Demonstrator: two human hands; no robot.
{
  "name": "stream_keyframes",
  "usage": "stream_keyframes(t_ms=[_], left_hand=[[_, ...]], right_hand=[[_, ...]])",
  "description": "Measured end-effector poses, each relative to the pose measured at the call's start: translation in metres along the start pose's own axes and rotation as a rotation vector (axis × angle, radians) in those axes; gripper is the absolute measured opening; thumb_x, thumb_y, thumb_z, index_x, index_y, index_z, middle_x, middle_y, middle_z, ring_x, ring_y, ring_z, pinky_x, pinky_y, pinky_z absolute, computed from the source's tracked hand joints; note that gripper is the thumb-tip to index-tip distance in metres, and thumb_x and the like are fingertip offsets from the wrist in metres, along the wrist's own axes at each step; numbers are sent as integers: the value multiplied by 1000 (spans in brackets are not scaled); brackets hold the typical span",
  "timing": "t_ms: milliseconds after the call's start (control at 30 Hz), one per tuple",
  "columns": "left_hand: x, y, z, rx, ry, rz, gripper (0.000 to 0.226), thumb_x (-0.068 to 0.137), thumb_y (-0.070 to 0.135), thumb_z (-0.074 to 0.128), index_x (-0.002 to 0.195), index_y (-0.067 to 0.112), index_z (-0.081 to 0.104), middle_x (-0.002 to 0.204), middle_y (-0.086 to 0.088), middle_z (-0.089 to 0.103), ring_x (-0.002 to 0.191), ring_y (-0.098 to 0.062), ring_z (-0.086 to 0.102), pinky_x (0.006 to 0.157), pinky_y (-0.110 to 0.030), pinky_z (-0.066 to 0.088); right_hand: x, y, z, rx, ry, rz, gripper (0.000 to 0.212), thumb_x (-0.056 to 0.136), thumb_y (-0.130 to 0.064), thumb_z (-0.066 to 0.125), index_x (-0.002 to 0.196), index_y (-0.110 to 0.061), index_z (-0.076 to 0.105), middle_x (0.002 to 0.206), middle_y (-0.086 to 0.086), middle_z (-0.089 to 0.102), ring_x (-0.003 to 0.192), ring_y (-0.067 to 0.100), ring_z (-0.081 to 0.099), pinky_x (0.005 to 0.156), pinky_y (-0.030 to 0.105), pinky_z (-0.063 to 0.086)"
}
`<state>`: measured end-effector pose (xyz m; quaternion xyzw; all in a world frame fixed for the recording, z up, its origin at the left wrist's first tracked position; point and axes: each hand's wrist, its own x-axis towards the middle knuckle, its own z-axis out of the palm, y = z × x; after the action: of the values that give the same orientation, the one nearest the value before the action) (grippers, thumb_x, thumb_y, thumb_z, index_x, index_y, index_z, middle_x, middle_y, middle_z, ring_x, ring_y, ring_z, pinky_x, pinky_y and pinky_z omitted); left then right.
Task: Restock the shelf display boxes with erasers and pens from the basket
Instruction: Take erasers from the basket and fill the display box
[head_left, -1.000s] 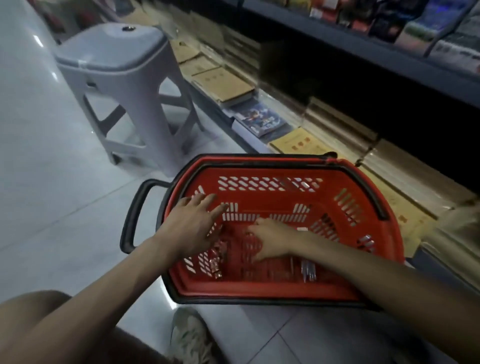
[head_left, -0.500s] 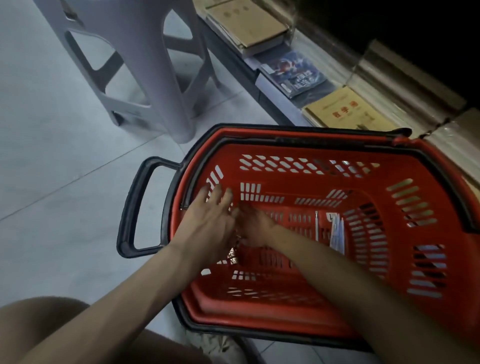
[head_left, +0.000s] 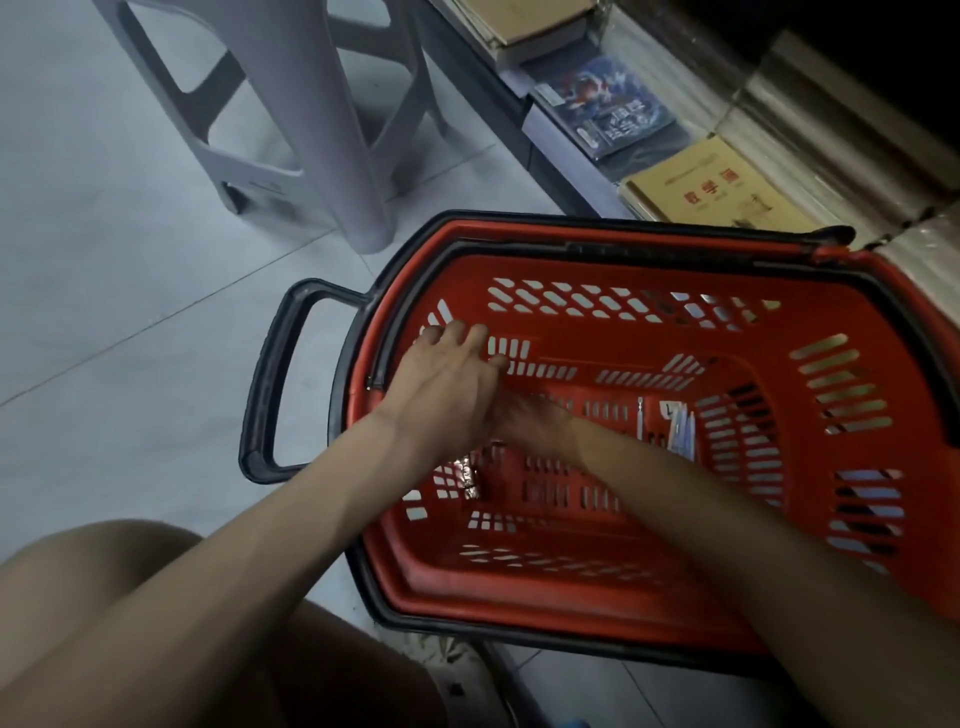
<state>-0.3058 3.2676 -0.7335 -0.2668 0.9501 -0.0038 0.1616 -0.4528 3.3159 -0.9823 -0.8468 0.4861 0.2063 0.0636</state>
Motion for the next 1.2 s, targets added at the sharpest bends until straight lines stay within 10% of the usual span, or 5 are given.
stream_keyframes(t_ms=[167,400,733,967,1200], left_hand=[[2,-2,8,-90,-33,-5,51,98,51,50,139,20,56,132,-9,55,125,-31,50,104,-45,42],[12,10,5,-516,-82,-142,49,99,47,55,139,19,59,131,-9,61,118,-29,60,93,-44,54],[24,27,-15,-2329,-602,-543,56,100,53,49,129,6,56,118,-18,65,100,-35,69,98,-60,53],[19,5,-37,-2396,-325,-711,14,98,18,54,91,11,62,82,-7,66,60,-13,61,53,-22,52],[20,-10,-42,-2208,-163,-721,20,105,26,54,89,15,59,71,-4,70,54,-11,62,46,-21,52]], right_hand=[[-31,13,7,525,108,220,74,81,-15,75,146,-28,41,141,8,52,115,27,60,84,41,59],[-120,27,-53,985,277,590,37,75,-23,86,105,-33,67,99,-12,57,86,2,57,67,11,37],[-174,25,-201,968,688,446,37,76,-21,89,108,-21,71,106,-7,63,97,3,62,81,14,51],[-156,24,-199,966,1010,606,15,101,-23,61,92,-13,69,90,-2,64,87,14,60,75,24,46],[-102,15,-108,743,240,324,34,98,-22,61,131,-13,62,133,10,63,125,25,58,103,27,42]])
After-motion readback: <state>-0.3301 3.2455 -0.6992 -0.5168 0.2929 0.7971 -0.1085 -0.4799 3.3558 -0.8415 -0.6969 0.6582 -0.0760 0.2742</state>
